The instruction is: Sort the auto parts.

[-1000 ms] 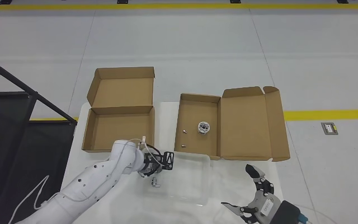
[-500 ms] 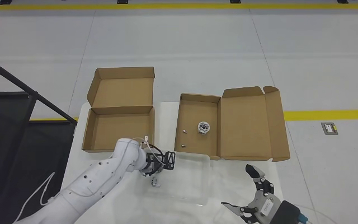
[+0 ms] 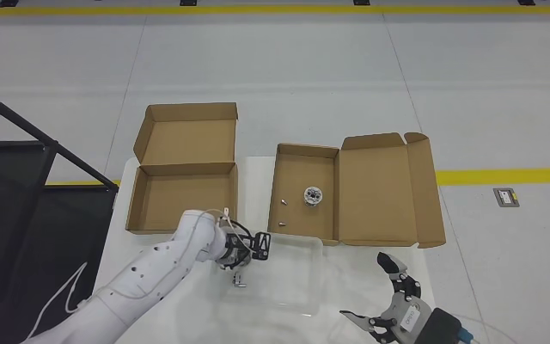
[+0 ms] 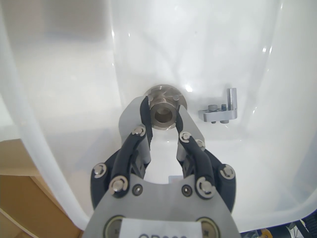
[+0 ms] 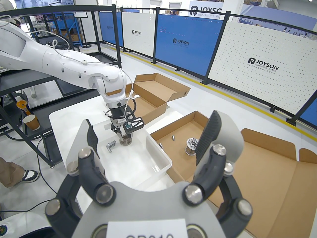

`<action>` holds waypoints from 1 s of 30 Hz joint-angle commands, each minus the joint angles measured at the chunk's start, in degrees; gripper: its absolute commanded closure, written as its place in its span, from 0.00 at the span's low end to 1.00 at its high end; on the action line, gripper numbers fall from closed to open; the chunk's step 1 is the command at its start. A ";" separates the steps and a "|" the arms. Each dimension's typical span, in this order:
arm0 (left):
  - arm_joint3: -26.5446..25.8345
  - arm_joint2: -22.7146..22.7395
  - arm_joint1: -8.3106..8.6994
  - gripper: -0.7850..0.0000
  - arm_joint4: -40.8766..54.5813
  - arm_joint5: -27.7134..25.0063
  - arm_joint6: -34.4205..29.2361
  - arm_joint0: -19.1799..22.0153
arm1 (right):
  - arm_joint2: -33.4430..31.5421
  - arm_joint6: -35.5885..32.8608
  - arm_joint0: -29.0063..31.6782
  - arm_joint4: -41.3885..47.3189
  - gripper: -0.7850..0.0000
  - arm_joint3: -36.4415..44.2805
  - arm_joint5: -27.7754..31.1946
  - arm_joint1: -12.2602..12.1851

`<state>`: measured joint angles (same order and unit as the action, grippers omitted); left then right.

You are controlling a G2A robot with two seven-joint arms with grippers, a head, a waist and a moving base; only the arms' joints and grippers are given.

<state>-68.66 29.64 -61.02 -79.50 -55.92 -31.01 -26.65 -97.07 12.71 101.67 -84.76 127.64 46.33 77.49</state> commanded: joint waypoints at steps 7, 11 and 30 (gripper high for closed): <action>-9.40 7.26 3.27 1.00 -0.07 0.21 0.20 -2.95 | 0.00 0.00 0.01 0.00 0.00 0.00 0.00 0.00; -17.82 14.09 6.20 1.00 -0.31 2.34 -2.05 -7.57 | 0.00 0.00 0.01 0.00 0.00 0.00 0.00 0.00; -40.34 52.78 15.01 1.00 -1.68 16.02 0.27 -37.40 | 0.00 0.00 0.01 0.00 0.00 0.00 0.00 0.00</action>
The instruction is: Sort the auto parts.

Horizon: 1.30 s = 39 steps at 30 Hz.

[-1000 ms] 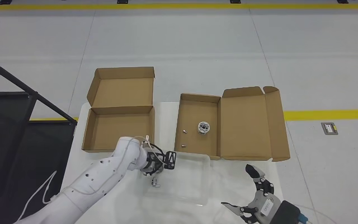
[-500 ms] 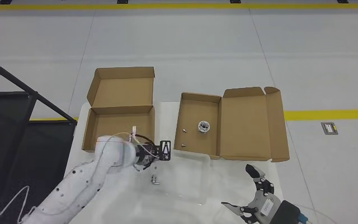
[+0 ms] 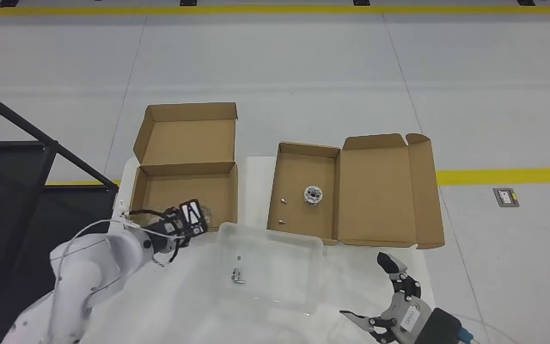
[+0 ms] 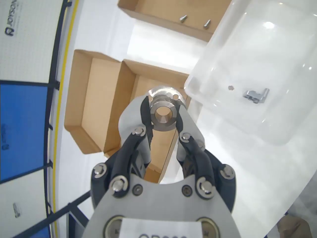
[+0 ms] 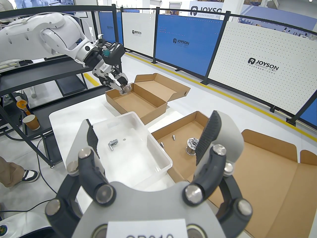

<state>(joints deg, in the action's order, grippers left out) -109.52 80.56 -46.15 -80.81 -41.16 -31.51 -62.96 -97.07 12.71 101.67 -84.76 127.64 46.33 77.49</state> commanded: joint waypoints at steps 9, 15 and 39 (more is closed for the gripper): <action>8.80 6.95 0.11 1.00 -2.23 9.18 9.76 -2.40 | 0.00 0.00 0.01 0.00 0.00 0.00 0.00 0.00; 8.80 6.95 0.11 1.00 -2.23 9.18 9.76 -2.40 | 0.00 0.00 0.01 0.00 0.00 0.00 0.00 0.00; 44.34 -12.54 -4.71 1.00 0.23 3.92 13.81 23.68 | 0.00 0.00 0.01 0.00 0.00 0.00 0.00 0.00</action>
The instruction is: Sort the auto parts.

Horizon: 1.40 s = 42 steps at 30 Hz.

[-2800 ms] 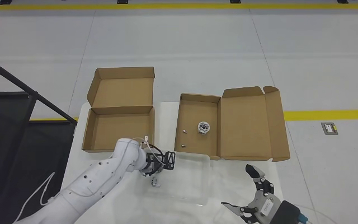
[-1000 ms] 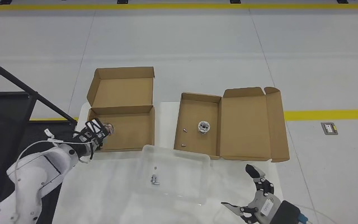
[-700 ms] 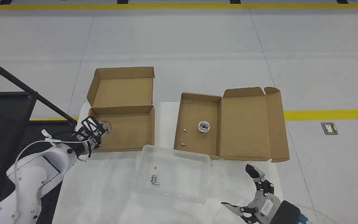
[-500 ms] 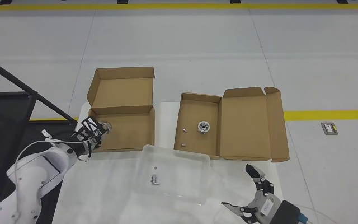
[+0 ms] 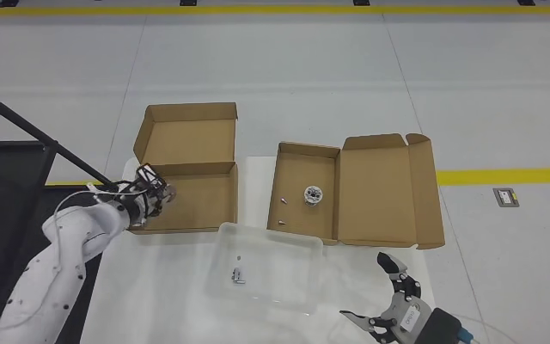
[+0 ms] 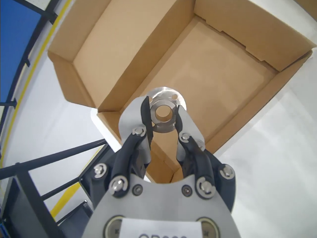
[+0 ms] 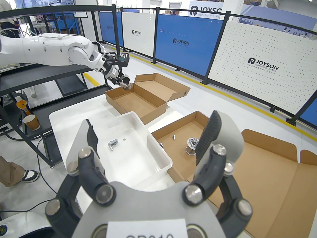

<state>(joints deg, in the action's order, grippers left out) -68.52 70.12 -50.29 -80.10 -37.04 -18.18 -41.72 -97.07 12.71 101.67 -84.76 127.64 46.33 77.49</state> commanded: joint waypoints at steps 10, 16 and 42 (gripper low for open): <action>24.00 -15.28 -6.34 1.00 -3.21 -2.72 5.03 16.76 | 0.00 0.00 0.01 0.00 0.00 0.00 0.00 0.00; 32.74 -20.79 -9.92 1.00 -4.22 -3.58 5.97 22.37 | 0.00 0.00 0.01 0.00 0.00 0.00 0.00 0.00; 51.87 -29.47 -18.53 0.66 -7.27 -5.37 7.80 31.94 | 0.00 0.00 0.01 0.00 0.00 0.00 0.00 0.00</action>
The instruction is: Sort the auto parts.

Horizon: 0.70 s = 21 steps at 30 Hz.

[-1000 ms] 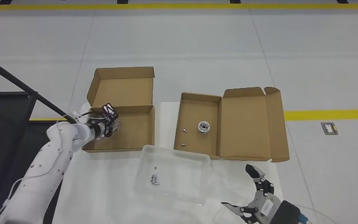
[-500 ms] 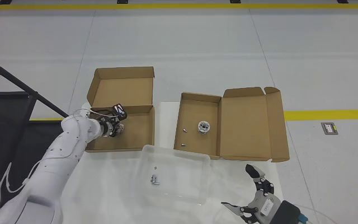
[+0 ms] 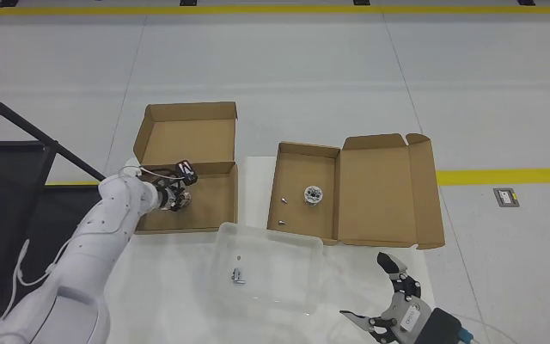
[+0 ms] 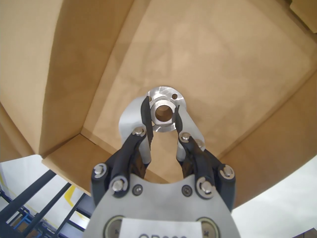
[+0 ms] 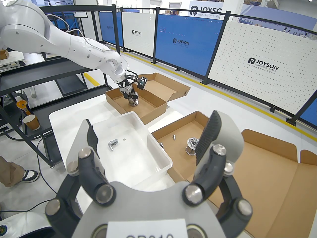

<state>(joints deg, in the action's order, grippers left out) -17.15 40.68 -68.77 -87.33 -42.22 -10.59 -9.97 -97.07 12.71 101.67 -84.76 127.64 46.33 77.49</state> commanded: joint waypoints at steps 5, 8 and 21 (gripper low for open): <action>2.21 0.03 -0.16 0.61 0.15 -0.96 1.30 0.77 | 0.00 0.00 0.01 0.00 0.00 0.00 0.00 0.00; 2.59 -0.09 0.04 0.58 -0.38 -2.21 2.48 1.26 | 0.00 0.00 0.01 0.00 0.00 0.00 0.00 0.00; -0.74 -0.10 2.98 0.57 -4.18 -10.43 12.12 4.45 | 0.00 0.00 0.01 0.00 0.00 0.00 0.00 0.00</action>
<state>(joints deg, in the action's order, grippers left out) -16.83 40.64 -66.26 -90.84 -50.73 -0.08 -5.70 -97.07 12.71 101.67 -84.76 127.64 46.33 77.49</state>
